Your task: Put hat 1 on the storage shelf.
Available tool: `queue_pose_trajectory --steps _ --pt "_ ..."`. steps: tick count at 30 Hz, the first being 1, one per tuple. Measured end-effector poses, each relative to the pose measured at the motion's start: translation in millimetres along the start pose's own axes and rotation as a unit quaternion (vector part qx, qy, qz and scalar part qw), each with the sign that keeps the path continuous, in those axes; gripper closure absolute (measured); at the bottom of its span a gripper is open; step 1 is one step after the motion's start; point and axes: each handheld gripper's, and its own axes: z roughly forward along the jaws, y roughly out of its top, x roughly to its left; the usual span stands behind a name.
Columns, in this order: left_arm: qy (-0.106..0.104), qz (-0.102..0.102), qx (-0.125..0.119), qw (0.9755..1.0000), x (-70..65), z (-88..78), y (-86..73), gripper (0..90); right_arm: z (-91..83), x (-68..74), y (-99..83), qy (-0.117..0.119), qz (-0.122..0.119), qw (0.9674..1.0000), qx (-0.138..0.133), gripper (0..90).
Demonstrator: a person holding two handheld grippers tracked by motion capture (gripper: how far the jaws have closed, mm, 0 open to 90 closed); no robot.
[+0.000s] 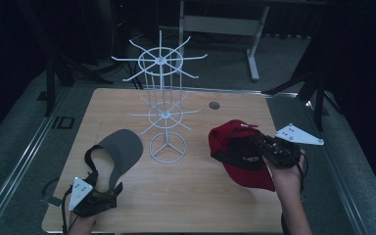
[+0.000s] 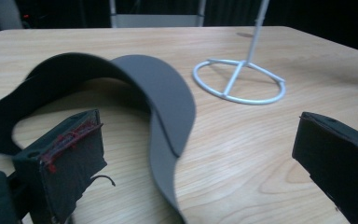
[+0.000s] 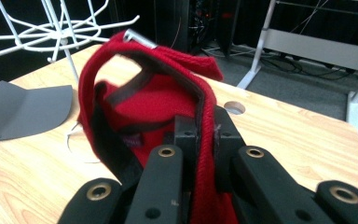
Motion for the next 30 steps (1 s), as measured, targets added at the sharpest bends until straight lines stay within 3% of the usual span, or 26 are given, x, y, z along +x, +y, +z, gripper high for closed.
queue_pose_trajectory --steps 5,8,9,12,16,18,20,23,26,30 --pt "-0.026 0.026 0.000 0.9993 -10.0 1.0 6.3 2.4 -4.8 -2.9 4.7 -0.003 0.002 1.0000 -0.005 84.4" --pt "-0.076 0.009 -0.010 0.9970 -12.6 0.2 14.1 2.4 -7.9 -4.2 5.4 0.001 0.007 0.9999 -0.009 84.4" --pt "-0.107 -0.003 -0.020 0.9941 -13.1 -0.4 18.1 3.1 -8.8 -3.7 5.7 0.001 0.009 0.9999 -0.010 84.3" --pt "-0.139 -0.015 -0.027 0.9898 -14.0 -1.5 28.1 4.1 -10.9 -2.3 7.4 0.008 0.012 0.9998 -0.013 84.4" --pt "-0.170 -0.004 -0.031 0.9850 -18.8 -4.1 42.9 4.5 -14.6 1.1 11.3 0.017 0.014 0.9996 -0.017 84.3" --pt "-0.189 -0.002 -0.040 0.9811 -21.1 -5.4 49.5 5.0 -17.2 3.5 14.5 0.020 0.010 0.9996 -0.019 84.4" --pt "-0.205 -0.001 -0.064 0.9767 -24.5 -7.4 58.3 5.0 -19.3 4.7 16.9 0.024 0.011 0.9994 -0.023 84.3" --pt "-0.221 -0.002 -0.079 0.9720 -29.0 -8.0 72.0 5.1 -22.4 7.8 20.9 0.027 0.006 0.9993 -0.026 84.3" --pt "-0.236 0.002 -0.079 0.9684 -33.8 -5.9 84.2 5.7 -24.7 10.5 24.0 0.034 0.003 0.9990 -0.028 84.3" --pt "-0.278 -0.005 -0.064 0.9584 -38.9 3.7 97.2 7.7 -26.0 13.0 25.9 0.045 0.004 0.9985 -0.031 84.3"
